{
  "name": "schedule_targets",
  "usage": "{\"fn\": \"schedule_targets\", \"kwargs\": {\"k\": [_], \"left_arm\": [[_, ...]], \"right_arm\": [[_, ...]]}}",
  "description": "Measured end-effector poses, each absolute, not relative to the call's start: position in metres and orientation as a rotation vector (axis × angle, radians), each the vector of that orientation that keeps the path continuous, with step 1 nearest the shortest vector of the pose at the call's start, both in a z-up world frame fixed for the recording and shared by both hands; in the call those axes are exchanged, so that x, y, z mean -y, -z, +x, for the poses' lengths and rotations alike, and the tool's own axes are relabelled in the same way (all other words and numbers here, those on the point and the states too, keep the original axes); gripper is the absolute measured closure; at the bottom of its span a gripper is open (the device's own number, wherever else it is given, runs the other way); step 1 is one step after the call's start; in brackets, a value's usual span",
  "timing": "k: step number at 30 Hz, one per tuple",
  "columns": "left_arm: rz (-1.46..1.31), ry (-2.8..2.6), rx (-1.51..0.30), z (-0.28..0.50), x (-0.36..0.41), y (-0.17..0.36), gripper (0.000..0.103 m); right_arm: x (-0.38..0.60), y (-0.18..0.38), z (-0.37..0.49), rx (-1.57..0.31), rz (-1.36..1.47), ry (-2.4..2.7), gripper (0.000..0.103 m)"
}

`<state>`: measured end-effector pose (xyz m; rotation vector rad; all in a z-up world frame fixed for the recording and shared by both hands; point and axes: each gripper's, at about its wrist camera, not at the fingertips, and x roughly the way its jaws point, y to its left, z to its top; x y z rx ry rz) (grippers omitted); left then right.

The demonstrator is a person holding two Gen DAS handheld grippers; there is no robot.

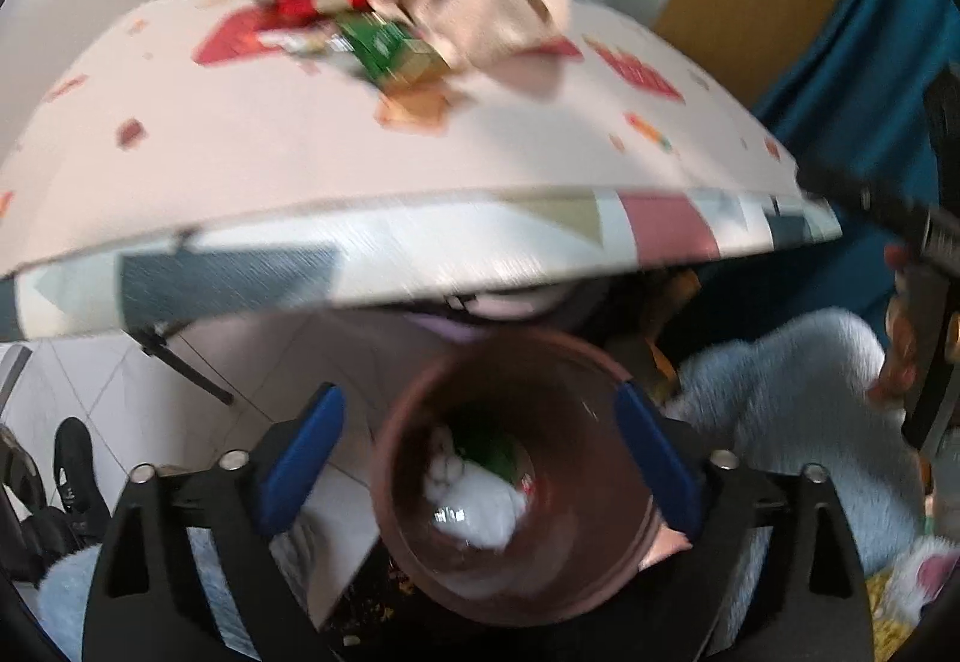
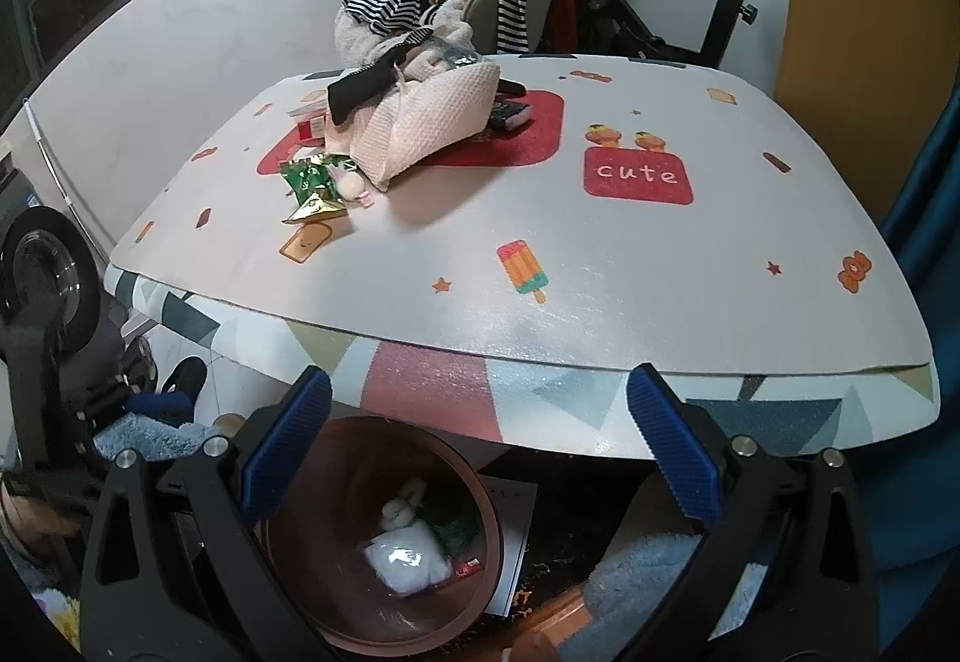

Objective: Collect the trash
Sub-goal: 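Lower the white fluffy toy into the brown bin and open the left tool, then raise both tools back over the table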

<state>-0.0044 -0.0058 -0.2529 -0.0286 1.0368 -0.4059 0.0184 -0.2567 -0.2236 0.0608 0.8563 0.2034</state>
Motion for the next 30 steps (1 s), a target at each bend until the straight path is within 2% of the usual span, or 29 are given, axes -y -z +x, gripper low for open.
{"fn": "schedule_targets", "kwargs": {"k": [3, 16, 30], "left_arm": [[-0.034, 0.345, -0.970, 0.005, -0.006, 0.235, 0.006], [0.006, 0.112, -0.702, 0.046, -0.046, 0.168, 0.006], [0.006, 0.079, -0.628, 0.073, -0.060, 0.135, 0.006]], "right_arm": [[0.258, 0.222, 0.022, -0.847, 0.073, -0.205, 0.006], [0.253, 0.208, 0.055, -0.839, 0.061, -0.225, 0.006], [0.245, 0.186, 0.091, -0.807, -0.038, -0.195, 0.006]]}}
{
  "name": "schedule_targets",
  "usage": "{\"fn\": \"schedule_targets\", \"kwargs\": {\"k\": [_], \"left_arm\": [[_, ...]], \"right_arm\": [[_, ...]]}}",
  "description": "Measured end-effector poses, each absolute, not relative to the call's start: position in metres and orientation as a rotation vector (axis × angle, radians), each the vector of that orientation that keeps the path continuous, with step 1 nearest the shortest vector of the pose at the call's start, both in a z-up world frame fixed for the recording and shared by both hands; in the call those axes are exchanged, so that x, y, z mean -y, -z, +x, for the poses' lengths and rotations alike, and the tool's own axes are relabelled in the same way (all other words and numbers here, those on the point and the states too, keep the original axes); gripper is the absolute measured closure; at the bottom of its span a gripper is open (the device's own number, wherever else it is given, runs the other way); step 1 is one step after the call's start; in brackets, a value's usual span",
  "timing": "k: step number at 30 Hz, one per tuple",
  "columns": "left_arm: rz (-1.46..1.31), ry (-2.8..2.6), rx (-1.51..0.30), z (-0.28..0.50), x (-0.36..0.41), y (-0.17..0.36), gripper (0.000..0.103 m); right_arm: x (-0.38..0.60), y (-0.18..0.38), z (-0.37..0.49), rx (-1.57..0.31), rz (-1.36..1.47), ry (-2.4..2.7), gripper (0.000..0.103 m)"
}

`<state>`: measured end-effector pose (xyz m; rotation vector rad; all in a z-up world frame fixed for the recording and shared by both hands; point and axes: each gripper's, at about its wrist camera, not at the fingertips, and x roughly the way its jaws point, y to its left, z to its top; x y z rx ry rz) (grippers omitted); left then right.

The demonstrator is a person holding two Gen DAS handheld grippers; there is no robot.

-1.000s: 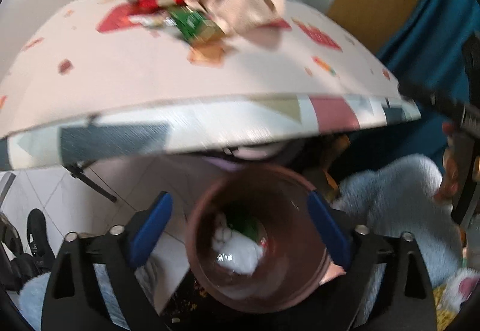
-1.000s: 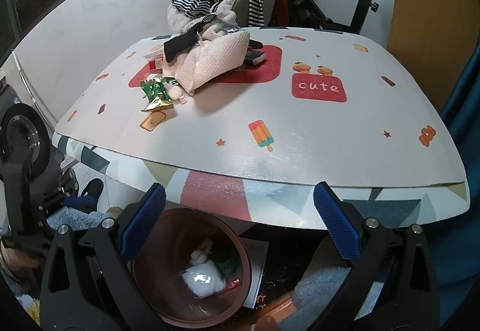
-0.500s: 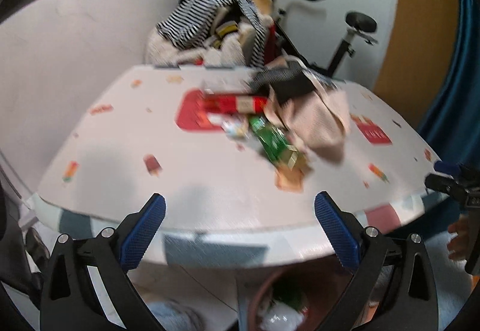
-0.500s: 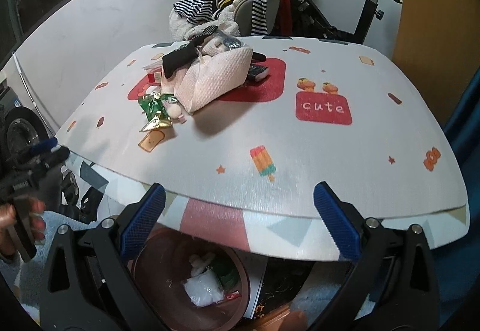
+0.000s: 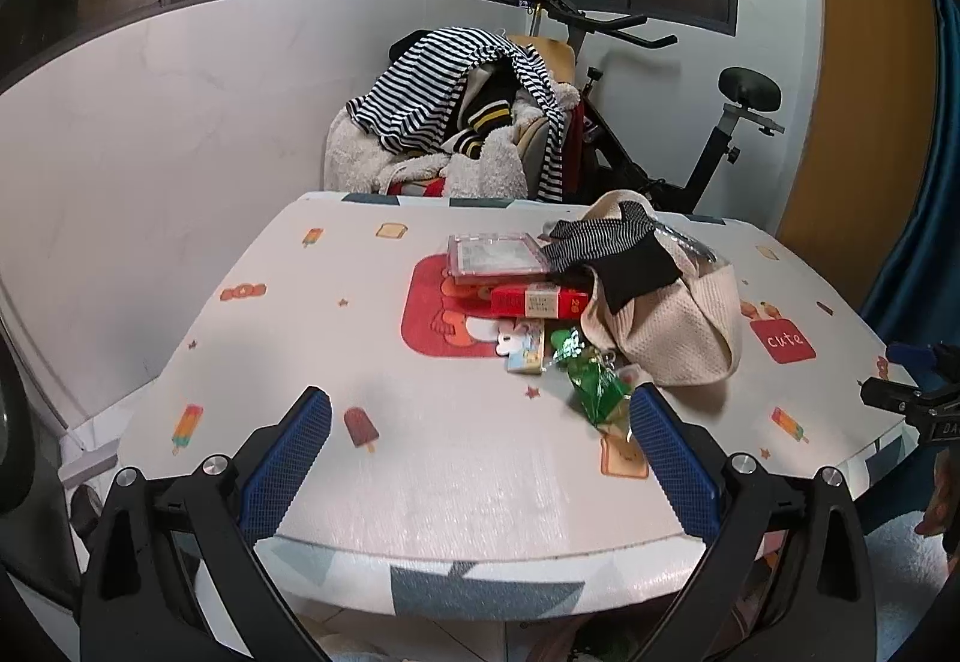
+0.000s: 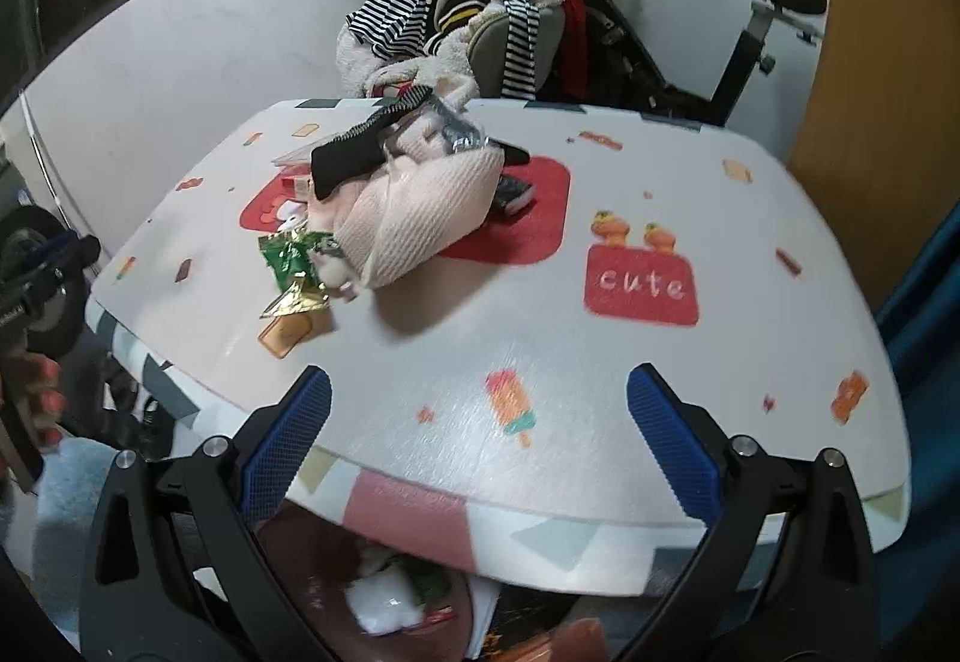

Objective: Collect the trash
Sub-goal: 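Raise both tools back over the table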

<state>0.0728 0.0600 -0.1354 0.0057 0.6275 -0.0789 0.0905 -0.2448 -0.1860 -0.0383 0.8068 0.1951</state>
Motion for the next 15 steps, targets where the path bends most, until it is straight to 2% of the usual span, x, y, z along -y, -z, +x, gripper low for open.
{"fn": "schedule_targets", "kwargs": {"k": [15], "left_arm": [[0.004, 0.092, -0.592, 0.108, -0.060, 0.108, 0.006]], "right_arm": [[0.240, 0.165, 0.139, -0.803, -0.051, -0.235, 0.006]]}}
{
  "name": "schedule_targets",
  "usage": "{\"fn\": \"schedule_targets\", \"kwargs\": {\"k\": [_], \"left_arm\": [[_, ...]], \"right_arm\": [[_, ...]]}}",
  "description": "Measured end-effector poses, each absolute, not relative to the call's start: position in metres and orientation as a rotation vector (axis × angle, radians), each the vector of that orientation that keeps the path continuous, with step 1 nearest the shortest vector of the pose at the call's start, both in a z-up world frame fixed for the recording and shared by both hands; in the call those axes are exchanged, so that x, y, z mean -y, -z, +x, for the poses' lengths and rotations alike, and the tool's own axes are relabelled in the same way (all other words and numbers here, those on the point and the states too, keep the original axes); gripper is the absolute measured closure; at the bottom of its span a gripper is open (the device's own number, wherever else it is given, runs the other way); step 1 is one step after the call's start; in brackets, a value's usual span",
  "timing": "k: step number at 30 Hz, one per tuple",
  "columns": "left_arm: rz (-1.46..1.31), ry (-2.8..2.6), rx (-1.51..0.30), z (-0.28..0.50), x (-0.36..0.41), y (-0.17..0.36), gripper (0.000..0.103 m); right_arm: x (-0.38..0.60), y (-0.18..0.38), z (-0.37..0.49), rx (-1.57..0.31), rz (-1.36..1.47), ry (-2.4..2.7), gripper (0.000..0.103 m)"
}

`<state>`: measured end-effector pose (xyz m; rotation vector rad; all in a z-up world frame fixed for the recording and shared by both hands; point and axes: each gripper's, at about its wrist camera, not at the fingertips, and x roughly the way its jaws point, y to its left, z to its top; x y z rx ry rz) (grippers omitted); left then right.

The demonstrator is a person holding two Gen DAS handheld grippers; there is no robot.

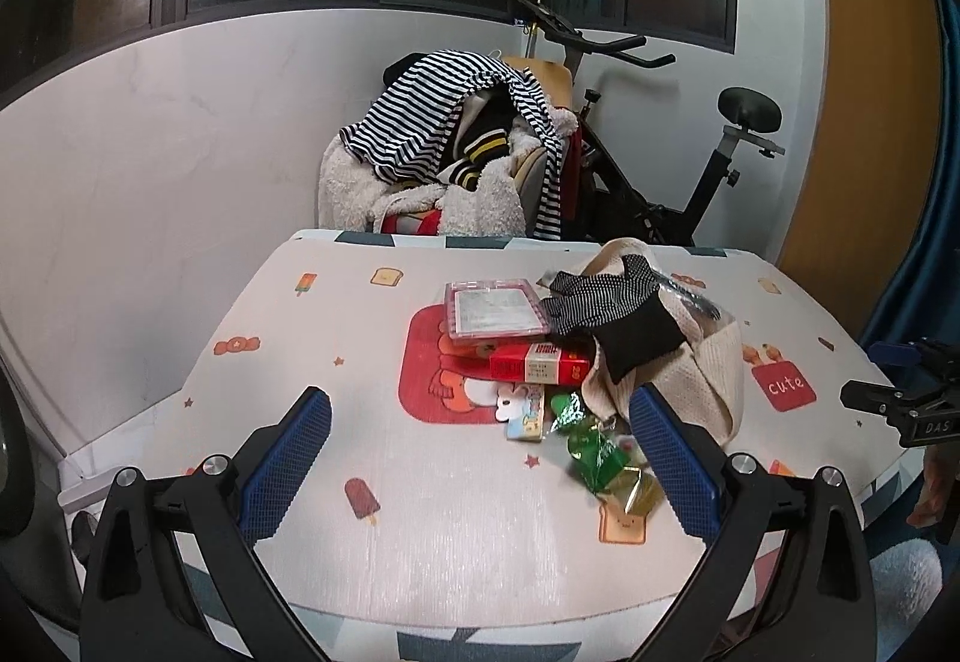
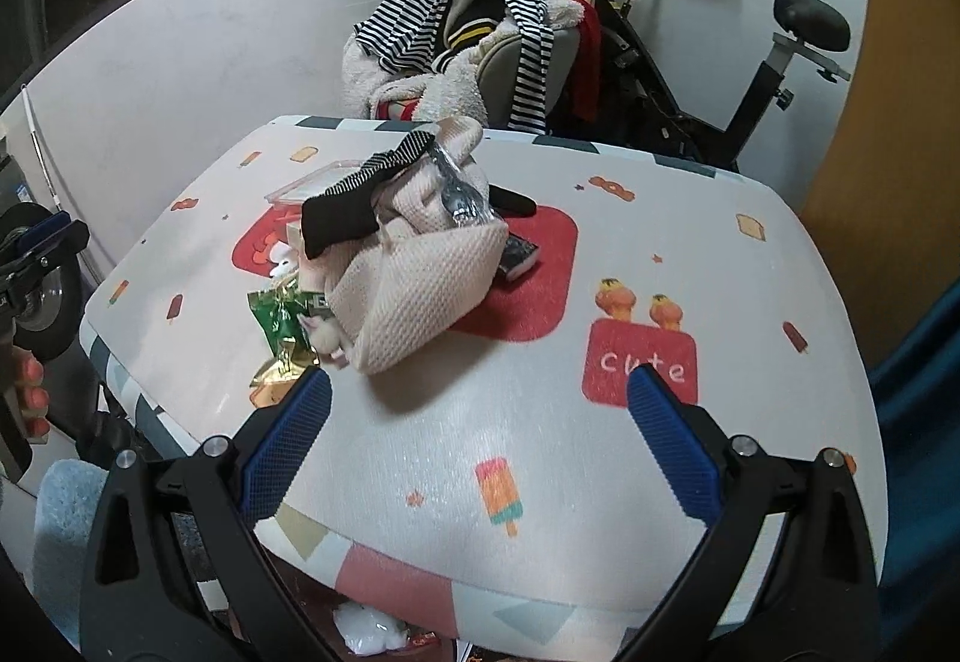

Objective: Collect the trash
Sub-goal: 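Raise both tools back over the table, then grasp the black dotted glove with the right tool while the left tool reaches the clear plastic package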

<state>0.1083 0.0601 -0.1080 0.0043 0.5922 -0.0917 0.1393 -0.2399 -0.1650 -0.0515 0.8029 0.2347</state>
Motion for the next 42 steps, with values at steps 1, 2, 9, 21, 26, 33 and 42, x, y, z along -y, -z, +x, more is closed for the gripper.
{"fn": "schedule_targets", "kwargs": {"k": [1, 2, 9, 21, 26, 33, 42], "left_arm": [[0.004, 0.095, -0.594, 0.111, -0.060, 0.107, 0.006], [0.003, 0.096, -0.595, 0.113, -0.061, 0.107, 0.006], [-0.014, 0.092, -0.615, 0.129, -0.067, 0.106, 0.006], [-0.086, 0.031, -0.681, 0.148, -0.097, 0.122, 0.006], [-0.125, 0.006, -0.698, 0.149, -0.114, 0.135, 0.006], [-0.194, 0.013, -0.735, 0.155, -0.132, 0.154, 0.018], [-0.253, 0.059, -0.776, 0.160, -0.141, 0.170, 0.033]], "right_arm": [[0.240, 0.164, 0.142, -0.803, -0.049, -0.238, 0.006], [0.240, 0.163, 0.145, -0.802, -0.047, -0.243, 0.006], [0.232, 0.159, 0.161, -0.798, -0.057, -0.276, 0.006], [0.206, 0.164, 0.189, -0.811, -0.104, -0.343, 0.018], [0.192, 0.168, 0.210, -0.819, -0.099, -0.366, 0.031], [0.154, 0.173, 0.249, -0.822, -0.095, -0.393, 0.033], [0.116, 0.194, 0.301, -0.890, -0.112, -0.317, 0.052]]}}
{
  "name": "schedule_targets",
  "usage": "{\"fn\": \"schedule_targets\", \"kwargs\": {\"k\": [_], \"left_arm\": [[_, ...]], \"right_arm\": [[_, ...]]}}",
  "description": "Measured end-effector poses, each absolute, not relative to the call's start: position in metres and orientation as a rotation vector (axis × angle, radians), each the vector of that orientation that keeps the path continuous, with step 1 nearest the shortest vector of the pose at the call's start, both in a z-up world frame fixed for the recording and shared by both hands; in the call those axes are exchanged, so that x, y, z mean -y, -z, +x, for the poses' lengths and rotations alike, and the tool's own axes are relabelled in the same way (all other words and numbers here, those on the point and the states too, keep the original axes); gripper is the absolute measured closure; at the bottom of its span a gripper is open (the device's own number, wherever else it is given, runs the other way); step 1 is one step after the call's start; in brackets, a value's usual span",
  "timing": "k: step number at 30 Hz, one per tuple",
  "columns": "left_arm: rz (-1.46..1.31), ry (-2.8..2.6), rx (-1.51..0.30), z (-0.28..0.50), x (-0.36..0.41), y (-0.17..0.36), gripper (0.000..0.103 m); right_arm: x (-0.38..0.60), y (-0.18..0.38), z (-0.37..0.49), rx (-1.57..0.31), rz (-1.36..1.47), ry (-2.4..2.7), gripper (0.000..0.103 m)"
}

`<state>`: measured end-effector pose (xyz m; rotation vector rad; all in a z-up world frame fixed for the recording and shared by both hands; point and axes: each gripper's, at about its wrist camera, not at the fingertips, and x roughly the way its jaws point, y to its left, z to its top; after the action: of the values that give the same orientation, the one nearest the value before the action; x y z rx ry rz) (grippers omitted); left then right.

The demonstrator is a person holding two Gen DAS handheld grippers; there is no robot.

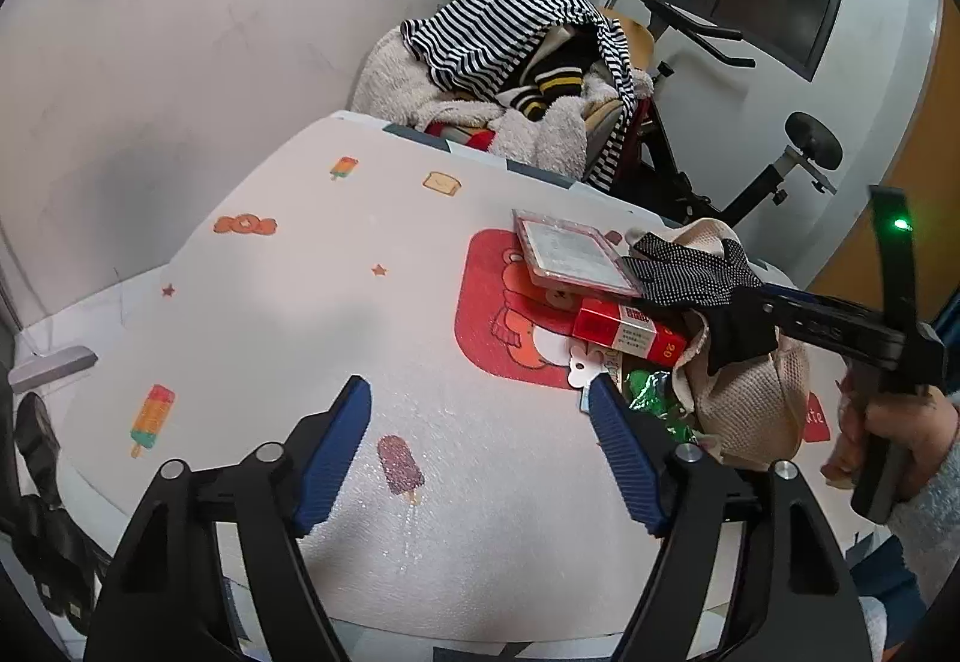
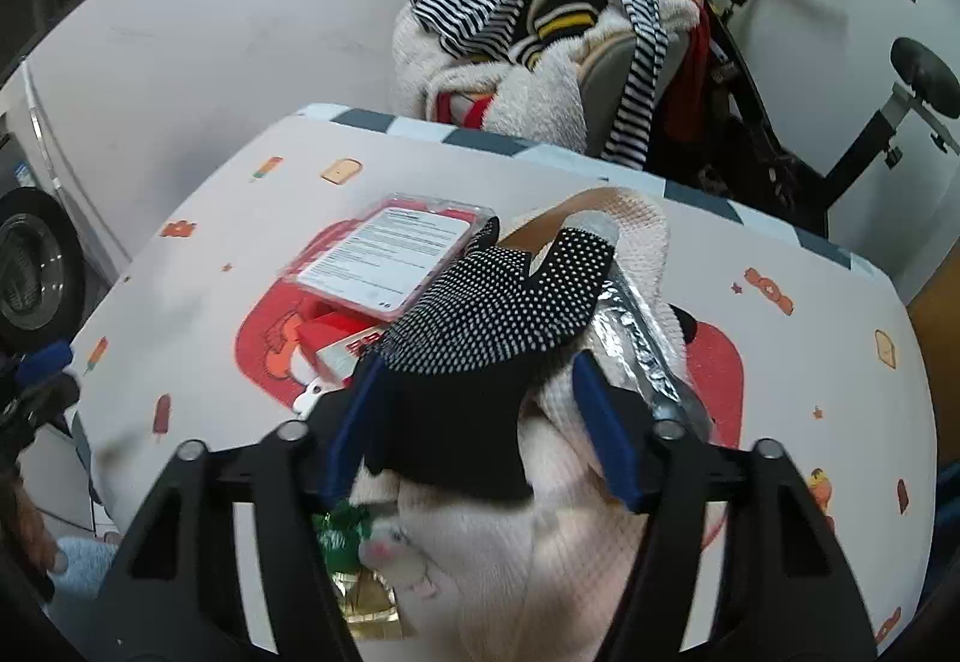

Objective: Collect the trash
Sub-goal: 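Grasp the black dotted glove with the right tool while the left tool reaches the clear plastic package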

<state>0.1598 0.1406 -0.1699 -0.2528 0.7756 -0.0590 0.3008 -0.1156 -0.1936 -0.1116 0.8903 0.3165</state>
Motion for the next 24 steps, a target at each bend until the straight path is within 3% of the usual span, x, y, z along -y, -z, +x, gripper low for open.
{"fn": "schedule_targets", "kwargs": {"k": [2, 3, 4, 6, 16, 24], "left_arm": [[-0.264, 0.070, -0.784, 0.162, -0.140, 0.172, 0.035], [-0.270, 0.076, -0.788, 0.163, -0.140, 0.173, 0.039], [-0.274, 0.081, -0.791, 0.164, -0.140, 0.174, 0.041], [-0.302, 0.105, -0.804, 0.168, -0.140, 0.177, 0.046], [-0.463, 0.162, -0.863, 0.208, -0.133, 0.190, 0.052], [-0.713, 0.167, -0.912, 0.269, -0.132, 0.217, 0.054]], "right_arm": [[0.116, 0.198, 0.307, -0.916, -0.117, -0.310, 0.061], [0.116, 0.199, 0.307, -0.921, -0.114, -0.319, 0.073], [0.117, 0.198, 0.307, -0.922, -0.112, -0.329, 0.095], [0.123, 0.189, 0.301, -0.888, -0.083, -0.348, 0.096], [0.207, 0.103, 0.237, -0.551, 0.120, -0.334, 0.096], [0.277, 0.107, 0.205, -0.529, 0.137, -0.204, 0.096]]}}
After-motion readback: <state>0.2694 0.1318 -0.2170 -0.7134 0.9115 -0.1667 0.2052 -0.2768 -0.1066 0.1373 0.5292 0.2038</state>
